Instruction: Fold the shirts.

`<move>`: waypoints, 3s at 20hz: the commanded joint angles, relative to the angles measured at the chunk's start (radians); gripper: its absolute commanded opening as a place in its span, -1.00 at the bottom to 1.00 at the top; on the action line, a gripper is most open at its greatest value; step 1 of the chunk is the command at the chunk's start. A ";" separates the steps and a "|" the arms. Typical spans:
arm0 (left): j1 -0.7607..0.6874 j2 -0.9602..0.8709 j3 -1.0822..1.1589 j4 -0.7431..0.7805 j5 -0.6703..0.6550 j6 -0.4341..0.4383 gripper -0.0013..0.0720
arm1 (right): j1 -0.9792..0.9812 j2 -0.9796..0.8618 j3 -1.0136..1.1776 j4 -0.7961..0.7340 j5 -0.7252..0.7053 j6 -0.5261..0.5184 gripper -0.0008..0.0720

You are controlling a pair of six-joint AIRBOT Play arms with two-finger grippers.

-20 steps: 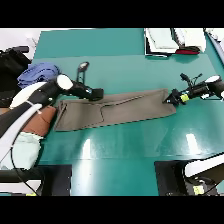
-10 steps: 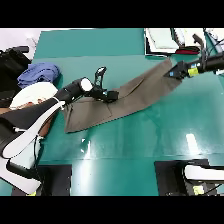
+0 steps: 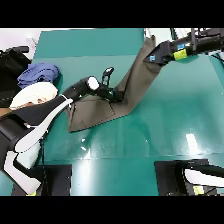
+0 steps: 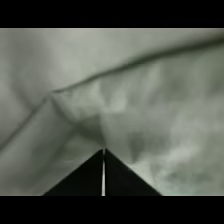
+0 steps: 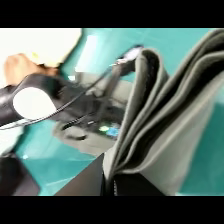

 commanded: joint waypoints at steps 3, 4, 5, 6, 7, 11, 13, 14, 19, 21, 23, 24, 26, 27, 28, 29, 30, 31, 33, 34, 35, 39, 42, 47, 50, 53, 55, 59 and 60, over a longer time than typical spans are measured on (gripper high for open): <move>0.171 0.174 0.071 0.258 -0.162 -0.034 -0.90 | 0.189 0.001 -0.008 0.070 -0.095 0.033 -0.94; 0.226 0.236 0.071 0.298 -0.187 -0.032 -0.90 | 0.243 0.001 -0.029 0.079 -0.151 0.033 -0.94; 0.289 0.306 0.071 0.328 -0.210 -0.031 -0.90 | 0.308 0.000 -0.054 0.078 -0.227 0.032 -0.94; 0.349 0.373 0.071 0.352 -0.229 -0.031 -0.90 | 0.373 -0.013 -0.072 0.080 -0.301 0.029 -0.94; 0.404 0.437 0.071 0.378 -0.240 -0.030 -0.90 | 0.452 -0.041 -0.079 0.080 -0.374 0.012 -0.93; 0.560 0.644 0.071 0.443 -0.267 -0.021 -0.90 | 0.676 -0.257 0.055 0.095 -0.485 -0.091 -0.01; 0.576 0.684 0.070 0.446 -0.285 -0.001 -0.90 | 0.674 -0.323 0.126 0.094 -0.448 -0.090 -0.02; 0.575 0.689 0.071 0.441 -0.300 0.003 -0.90 | 0.650 -0.328 0.134 0.092 -0.416 -0.091 -0.02; 0.473 0.686 0.032 0.433 -0.308 0.025 -0.90 | 0.394 -0.198 -0.059 -0.149 -0.242 -0.047 -0.03; 0.418 0.686 0.011 0.433 -0.285 0.029 -0.90 | 0.263 -0.127 -0.214 -0.280 -0.240 -0.011 -0.02; 0.373 0.683 -0.006 0.433 -0.264 0.029 -0.90 | 0.130 -0.109 -0.348 -0.277 -0.263 -0.007 0.67; 0.354 0.678 -0.011 0.432 -0.259 0.029 -0.90 | 0.073 -0.129 -0.394 -0.232 -0.258 -0.007 0.80; 0.319 0.660 -0.013 0.432 -0.257 0.029 -0.90 | 0.020 -0.198 -0.439 -0.127 -0.257 -0.009 0.79; 0.302 0.647 -0.013 0.433 -0.256 0.030 -0.90 | 0.017 -0.241 -0.438 -0.085 -0.262 -0.012 0.74; 0.288 0.636 -0.013 0.433 -0.257 0.029 -0.90 | 0.031 -0.283 -0.426 -0.048 -0.265 -0.026 0.74; 0.276 0.627 -0.013 0.433 -0.256 0.030 -0.90 | 0.055 -0.327 -0.403 -0.015 -0.268 -0.028 0.74; 0.274 0.620 -0.013 0.432 -0.256 0.030 -0.90 | 0.087 -0.371 -0.373 0.008 -0.269 -0.028 0.74; 0.274 0.615 -0.014 0.426 -0.256 0.030 -0.90 | 0.119 -0.412 -0.341 0.026 -0.270 -0.028 0.74; 0.274 0.612 -0.014 0.426 -0.257 0.030 -0.90 | 0.184 -0.494 -0.254 0.027 -0.270 -0.027 0.59; 0.274 0.612 -0.014 0.426 -0.257 0.030 -0.90 | 0.216 -0.529 -0.212 0.026 -0.273 -0.027 0.59; 0.274 0.612 -0.014 0.426 -0.258 0.030 -0.90 | 0.247 -0.562 -0.170 0.026 -0.285 -0.027 0.39; 0.274 0.612 -0.014 0.409 -0.257 0.029 -0.90 | 0.329 -0.624 -0.045 0.024 -0.362 -0.027 -0.94; 0.244 0.611 -0.015 0.389 -0.257 0.029 -0.90 | 0.295 -0.560 -0.004 -0.052 -0.377 -0.027 -0.94; 0.130 0.611 -0.015 0.406 -0.248 0.030 -0.90 | 0.022 -0.330 -0.016 -0.294 -0.237 -0.004 -0.94; 0.114 0.611 -0.015 0.394 -0.238 0.029 -0.90 | -0.233 -0.145 -0.134 -0.385 -0.225 0.004 -0.94; 0.114 0.611 -0.015 0.395 -0.224 0.025 -0.90 | -0.525 0.003 -0.264 -0.484 -0.242 0.014 -0.94; 0.114 0.611 -0.015 0.394 -0.211 0.008 -0.90 | -0.727 0.076 -0.335 -0.507 -0.283 0.057 -0.94; 0.114 0.611 -0.015 0.388 -0.185 -0.008 -0.90 | -1.052 0.176 -0.470 -0.507 -0.335 0.094 -0.94; 0.114 0.611 -0.015 0.388 -0.184 -0.008 -0.90 | -1.105 0.195 -0.512 -0.508 -0.342 0.108 -0.94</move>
